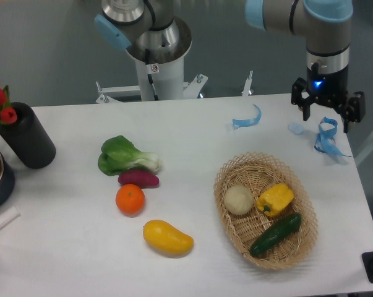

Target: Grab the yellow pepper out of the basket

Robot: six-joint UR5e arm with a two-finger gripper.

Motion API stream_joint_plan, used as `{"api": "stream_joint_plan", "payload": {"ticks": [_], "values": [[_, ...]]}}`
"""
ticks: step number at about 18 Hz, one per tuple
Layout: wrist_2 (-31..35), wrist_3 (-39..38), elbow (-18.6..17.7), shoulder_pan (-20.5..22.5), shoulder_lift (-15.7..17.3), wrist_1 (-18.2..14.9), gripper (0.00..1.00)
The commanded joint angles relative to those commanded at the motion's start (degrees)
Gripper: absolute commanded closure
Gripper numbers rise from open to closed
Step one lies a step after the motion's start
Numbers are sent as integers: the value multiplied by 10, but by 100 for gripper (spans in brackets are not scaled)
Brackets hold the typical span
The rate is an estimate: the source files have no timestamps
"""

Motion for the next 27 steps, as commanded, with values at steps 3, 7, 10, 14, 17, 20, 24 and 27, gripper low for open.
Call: {"api": "stream_joint_plan", "payload": {"ticks": [3, 7, 10, 14, 17, 20, 24, 27], "values": [[0, 1, 1, 0, 0, 1, 0], [0, -2, -3, 0, 0, 1, 0], [0, -36, -12, 0, -1, 3, 0], [-2, -83, -12, -3, -4, 6, 0], [-22, -130, -18, -16, -11, 5, 0], [-32, -222, -20, -39, -30, 6, 0], [-44, -260, -12, -54, -76, 12, 0], [-50, -205, -3, -55, -103, 18, 0]]}}
